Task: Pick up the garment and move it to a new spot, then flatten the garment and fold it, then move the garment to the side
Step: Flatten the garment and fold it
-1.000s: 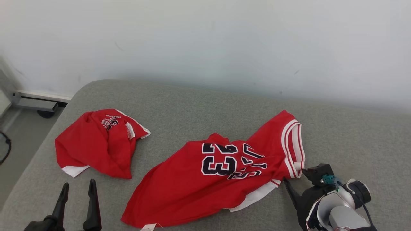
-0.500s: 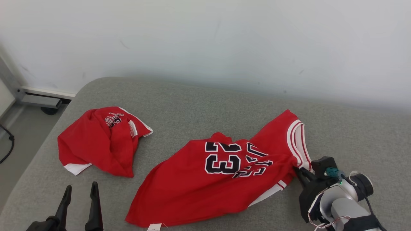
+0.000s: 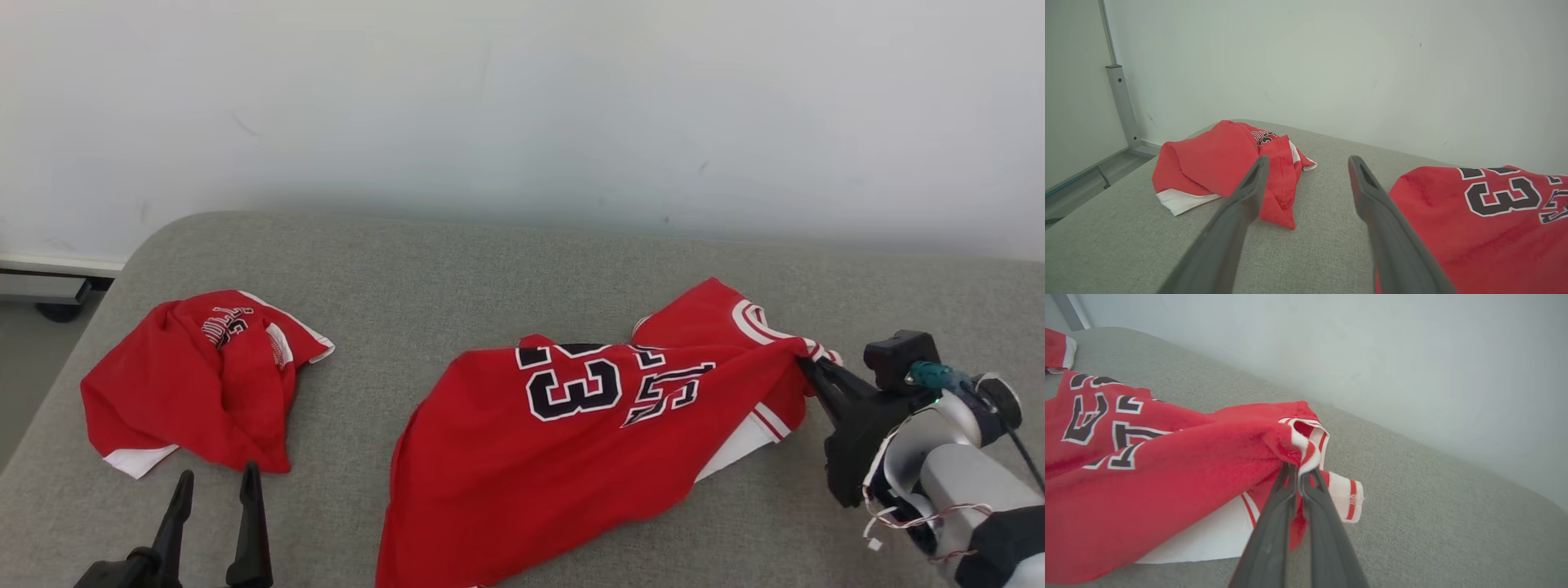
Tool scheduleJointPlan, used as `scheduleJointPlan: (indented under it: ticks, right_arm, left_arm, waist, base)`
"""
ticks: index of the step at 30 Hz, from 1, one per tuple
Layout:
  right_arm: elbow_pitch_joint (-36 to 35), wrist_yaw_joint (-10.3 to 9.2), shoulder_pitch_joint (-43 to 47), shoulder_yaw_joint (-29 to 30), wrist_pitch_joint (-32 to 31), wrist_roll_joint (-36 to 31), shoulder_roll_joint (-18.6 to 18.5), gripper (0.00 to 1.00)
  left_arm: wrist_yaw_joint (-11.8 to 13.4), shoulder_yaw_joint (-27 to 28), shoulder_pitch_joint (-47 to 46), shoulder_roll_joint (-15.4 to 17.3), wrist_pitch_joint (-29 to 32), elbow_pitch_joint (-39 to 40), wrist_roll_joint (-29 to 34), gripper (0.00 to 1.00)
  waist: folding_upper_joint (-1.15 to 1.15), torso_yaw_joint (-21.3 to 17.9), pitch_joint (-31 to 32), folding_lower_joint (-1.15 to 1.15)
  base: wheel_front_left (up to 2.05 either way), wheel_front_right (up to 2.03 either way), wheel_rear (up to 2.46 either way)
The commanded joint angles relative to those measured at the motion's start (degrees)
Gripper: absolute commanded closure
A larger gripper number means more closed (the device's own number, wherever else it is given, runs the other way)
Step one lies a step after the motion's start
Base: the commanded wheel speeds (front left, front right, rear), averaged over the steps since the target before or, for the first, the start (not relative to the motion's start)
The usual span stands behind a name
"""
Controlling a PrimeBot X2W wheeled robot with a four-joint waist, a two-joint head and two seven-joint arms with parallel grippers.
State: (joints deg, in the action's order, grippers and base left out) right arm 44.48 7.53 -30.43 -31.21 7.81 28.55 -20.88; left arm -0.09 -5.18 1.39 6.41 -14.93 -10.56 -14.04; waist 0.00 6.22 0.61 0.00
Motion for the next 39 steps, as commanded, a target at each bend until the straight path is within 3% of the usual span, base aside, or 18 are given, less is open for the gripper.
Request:
scheduleJointPlan:
  ticks: [1,8,11,24,32,39]
  right_arm:
    - [-1.2,-0.07,0.5,-0.6,-1.2,1.0,-1.5,1.00]
    - [-12.5,-0.08,1.7,-1.2,-11.1,6.5,-9.7,1.00]
    - [-12.6,-0.07,1.1,-2.6,-12.5,5.4,-9.2,1.00]
    - [9.1,-0.08,-11.1,-5.3,-0.2,-2.1,0.8,1.00]
    - [18.8,-0.07,-17.2,-7.4,2.6,-4.5,5.9,1.00]
    - [24.9,-0.08,-18.4,-8.2,5.1,-5.7,7.7,1.00]
  left_arm:
    - [-0.4,0.2,-0.3,0.1,-0.4,0.0,0.7,0.00]
    - [-0.9,0.2,-0.9,-0.4,-0.4,-0.2,0.7,0.00]
    - [-1.0,0.2,-1.5,-0.6,-0.4,-0.4,0.9,0.00]
    - [-2.9,-1.2,-4.0,-1.6,-0.4,-2.1,1.9,0.00]
    - [-3.5,-1.7,-4.7,-2.2,-0.4,-3.0,2.1,0.00]
    - [-3.9,-2.2,-5.2,-2.6,-0.4,-3.4,2.2,0.00]
  waist:
    - [0.00,-0.1,-0.1,0.00]
    - [0.00,1.0,-0.6,0.00]
    - [0.00,1.5,-1.2,0.00]
    - [0.00,6.8,-2.9,0.00]
    - [0.00,9.1,-3.3,0.00]
    - [0.00,10.3,-3.6,0.00]
  base:
    - [0.00,0.00,0.00]
    - [0.00,0.00,0.00]
    - [0.00,0.00,0.00]
    - [0.00,0.00,0.00]
    - [0.00,0.00,0.00]
    - [0.00,0.00,0.00]
